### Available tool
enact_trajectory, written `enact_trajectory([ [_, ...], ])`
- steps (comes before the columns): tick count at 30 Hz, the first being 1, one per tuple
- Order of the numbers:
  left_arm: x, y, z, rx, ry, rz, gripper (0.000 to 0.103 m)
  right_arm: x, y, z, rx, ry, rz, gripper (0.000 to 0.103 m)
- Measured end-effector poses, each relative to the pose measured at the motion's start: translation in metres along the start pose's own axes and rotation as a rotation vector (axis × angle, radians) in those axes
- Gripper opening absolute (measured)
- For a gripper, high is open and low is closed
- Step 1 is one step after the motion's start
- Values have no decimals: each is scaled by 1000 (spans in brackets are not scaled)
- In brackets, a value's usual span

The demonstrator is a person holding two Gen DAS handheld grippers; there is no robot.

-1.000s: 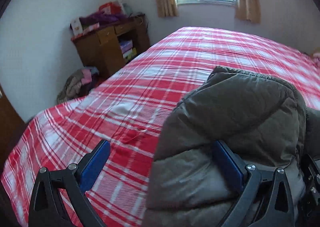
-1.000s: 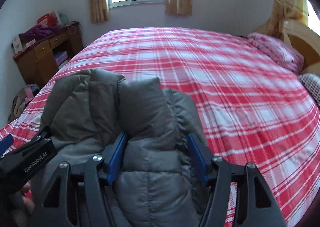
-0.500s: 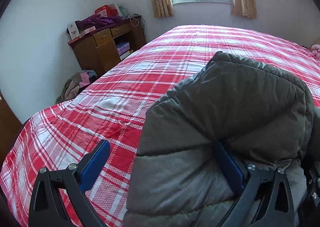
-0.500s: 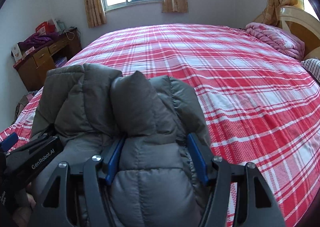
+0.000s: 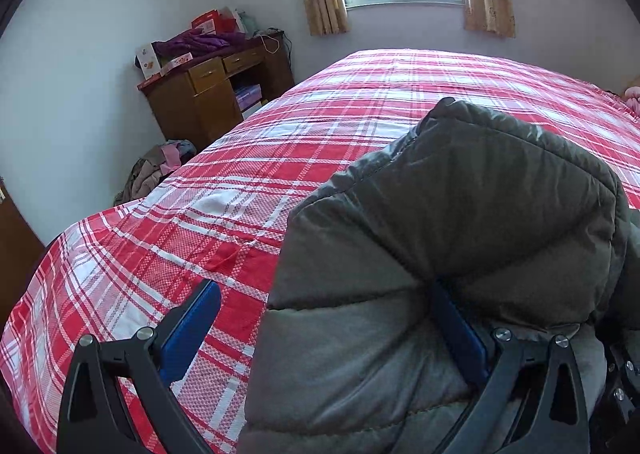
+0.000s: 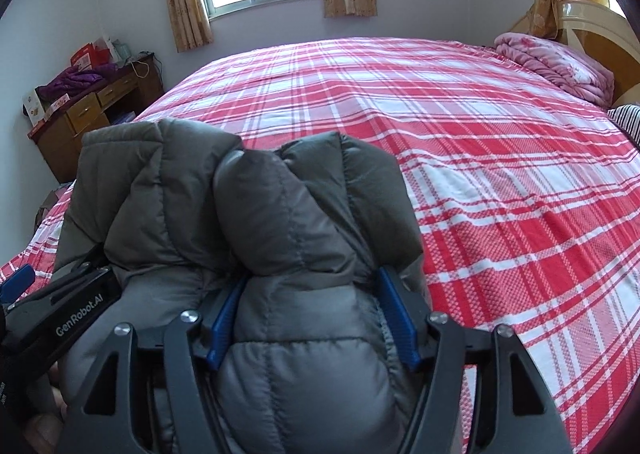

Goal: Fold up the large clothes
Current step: 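Press the folded jacket bundle with both tools to flatten it, then grasp the grey jacket bundle with the right tool while the left tool grasps it too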

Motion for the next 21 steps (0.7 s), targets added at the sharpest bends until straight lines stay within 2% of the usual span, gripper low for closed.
enact_trajectory([
  [21, 2, 2, 7, -20, -24, 30, 102, 3, 6, 10, -52, -32, 15, 70],
])
Point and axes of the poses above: each gripper's, at about its wrist camera, not at the fingertips, and z roughly the way its jaws point, x to its right, y to its underside, the point moved 6 cm from there along z, roughly the way its jaws point, and after that the axes turned 6 degrees about -z, right-handed, at the moved point
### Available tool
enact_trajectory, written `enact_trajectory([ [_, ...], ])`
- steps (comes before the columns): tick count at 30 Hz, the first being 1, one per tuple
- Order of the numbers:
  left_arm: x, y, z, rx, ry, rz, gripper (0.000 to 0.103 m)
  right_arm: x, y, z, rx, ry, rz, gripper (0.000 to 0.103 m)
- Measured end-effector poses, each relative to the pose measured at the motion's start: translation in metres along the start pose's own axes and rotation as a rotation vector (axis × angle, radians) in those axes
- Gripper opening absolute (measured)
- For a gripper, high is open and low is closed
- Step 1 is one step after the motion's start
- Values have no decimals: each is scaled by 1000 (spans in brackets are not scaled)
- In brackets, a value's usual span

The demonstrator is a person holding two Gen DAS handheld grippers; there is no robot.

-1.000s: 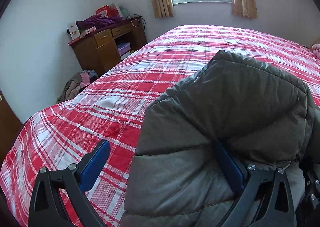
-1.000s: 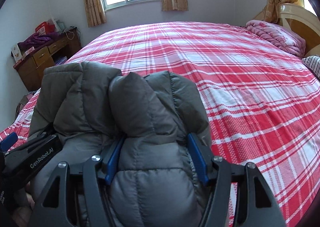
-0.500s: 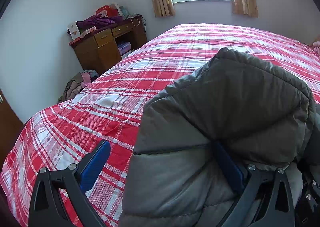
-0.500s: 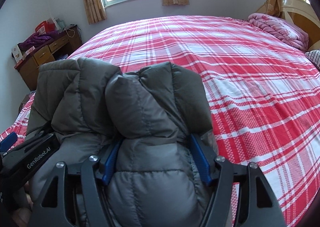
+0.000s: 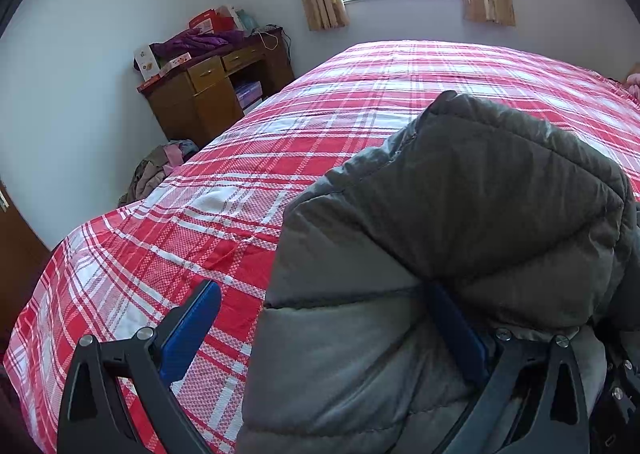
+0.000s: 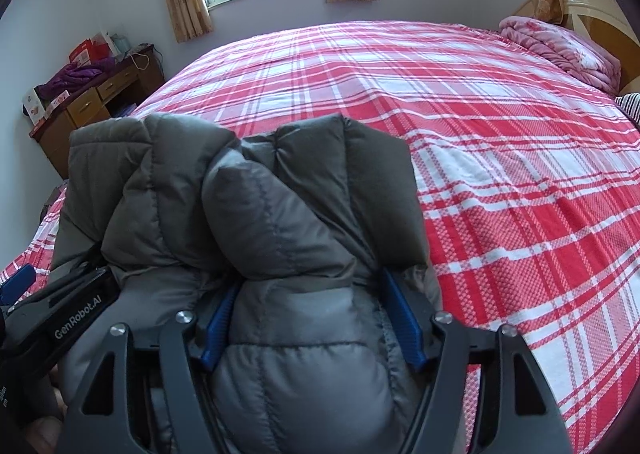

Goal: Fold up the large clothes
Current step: 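Grasp the grey jacket bundle with the right tool while the left tool grasps it too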

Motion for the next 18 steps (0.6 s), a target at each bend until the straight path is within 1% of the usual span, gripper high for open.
enact_trajectory([
  [18, 4, 4, 9, -24, -28, 38, 103, -2, 1, 6, -23, 27, -23, 72],
])
Point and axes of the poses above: each gripper's, at about its wrist camera, not at the fingertips, and z roughly the way its jaws point, x to its right, y to its underside, the point moved 6 cm from there along z, roughly the way its jaws point, and after that the axes turned 6 degrees about -z, right-handed, at the moved point
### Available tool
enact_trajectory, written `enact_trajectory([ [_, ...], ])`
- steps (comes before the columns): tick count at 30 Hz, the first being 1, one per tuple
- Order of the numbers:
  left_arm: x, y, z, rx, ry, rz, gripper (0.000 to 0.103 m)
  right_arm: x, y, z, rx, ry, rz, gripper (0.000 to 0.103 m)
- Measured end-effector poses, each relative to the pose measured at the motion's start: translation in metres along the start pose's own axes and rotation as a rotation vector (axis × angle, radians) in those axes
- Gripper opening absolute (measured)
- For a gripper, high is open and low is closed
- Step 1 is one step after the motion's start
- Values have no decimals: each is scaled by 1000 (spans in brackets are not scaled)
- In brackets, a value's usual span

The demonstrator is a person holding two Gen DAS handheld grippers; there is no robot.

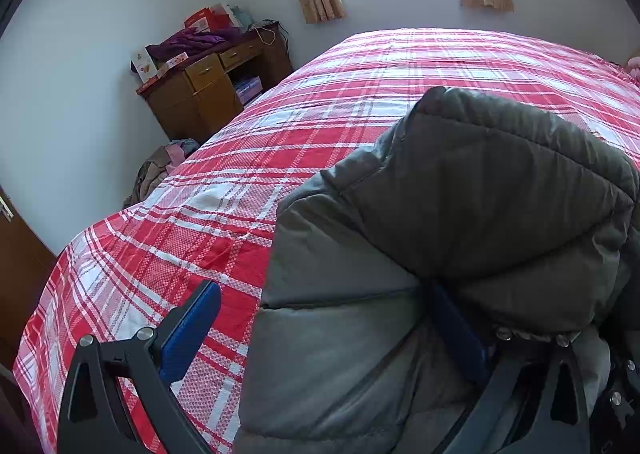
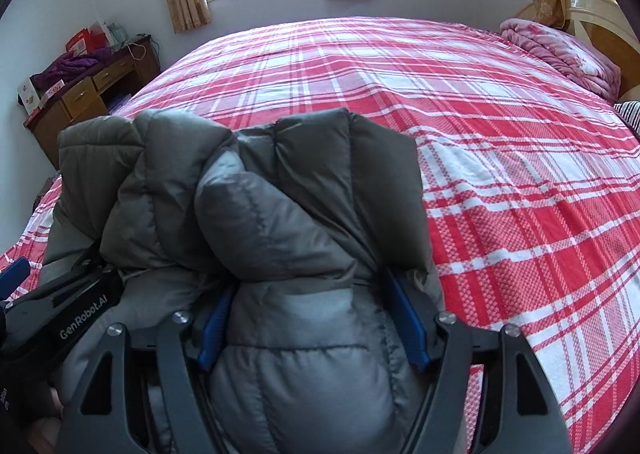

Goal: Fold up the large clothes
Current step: 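Grasp the grey jacket bundle with the right tool while the left tool grasps it too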

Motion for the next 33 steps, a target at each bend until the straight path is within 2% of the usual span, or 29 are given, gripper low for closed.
enact_trajectory([
  [33, 2, 1, 2, -3, 2, 1, 103, -3, -1, 4, -12, 18, -20, 75],
])
Point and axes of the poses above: each gripper's, at about its wrist camera, not at the fingertips, and z roughly the way its jaws point, x to its right, y to its underside, the point moved 6 cm from there along z, roughly the way its jaws point, and after that the axes turned 6 degrees about -z, right-handed, at the moved point
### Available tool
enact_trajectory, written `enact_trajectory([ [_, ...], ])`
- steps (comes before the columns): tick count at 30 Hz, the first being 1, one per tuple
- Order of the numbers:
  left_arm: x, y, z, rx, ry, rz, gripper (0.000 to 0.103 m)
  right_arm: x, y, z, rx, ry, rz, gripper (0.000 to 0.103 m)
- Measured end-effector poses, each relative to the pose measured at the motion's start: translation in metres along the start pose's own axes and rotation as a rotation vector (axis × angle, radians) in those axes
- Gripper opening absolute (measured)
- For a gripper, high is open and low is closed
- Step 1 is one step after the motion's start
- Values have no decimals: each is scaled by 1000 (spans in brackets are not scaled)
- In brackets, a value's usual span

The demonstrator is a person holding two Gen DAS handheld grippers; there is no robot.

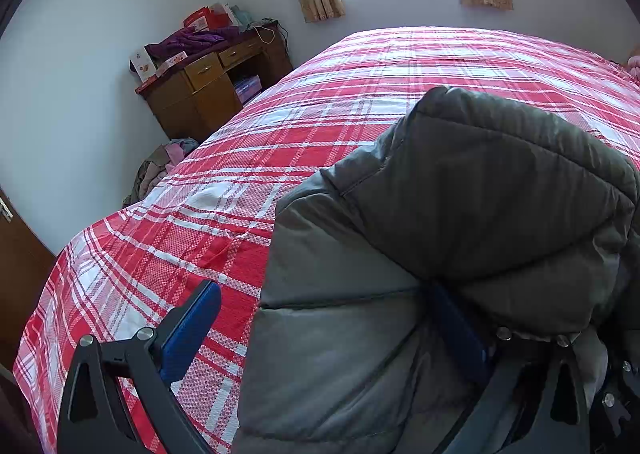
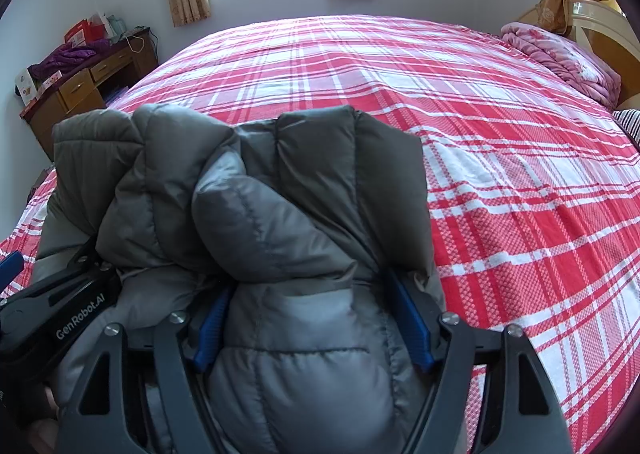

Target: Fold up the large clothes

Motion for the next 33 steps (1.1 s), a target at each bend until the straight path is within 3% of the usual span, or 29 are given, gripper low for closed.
enact_trajectory([
  [7, -2, -3, -4, -10, 11, 11, 102, -1, 0, 0, 1, -7, 3, 76],
  [11, -13, -4, -29, -25, 131, 71, 102, 2, -2, -7, -20, -51, 1, 79],
  [14, -43, 2, -58, -10, 233, 33, 102, 11, 2, -29, -6, -105, 34, 81],
  [17, -67, 14, -72, 9, 312, -13, 102, 24, 13, -60, 61, -111, 50, 82],
  [20, -65, 32, -57, -68, 323, 0, 102, 31, 28, -71, 76, -107, 60, 82],
  [27, -46, 43, -50, -62, 301, 62, 102, 32, 44, -54, 48, -158, 108, 82],
  [30, -44, 42, -41, -94, 308, 41, 102, 34, 45, -41, 23, -228, 156, 83],
  [33, -44, 44, -35, -120, 340, 3, 102, 31, 43, -40, 31, -228, 144, 83],
])
Point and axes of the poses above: each gripper's, at about its wrist camera, not at the fingertips, and z roughly the way its jaws point, x to its right, y to its underside, the point moved 6 cm from there along z, roughly the way its jaws point, and after that the axes turned 6 degrees about -z, right-handed, at the moved point
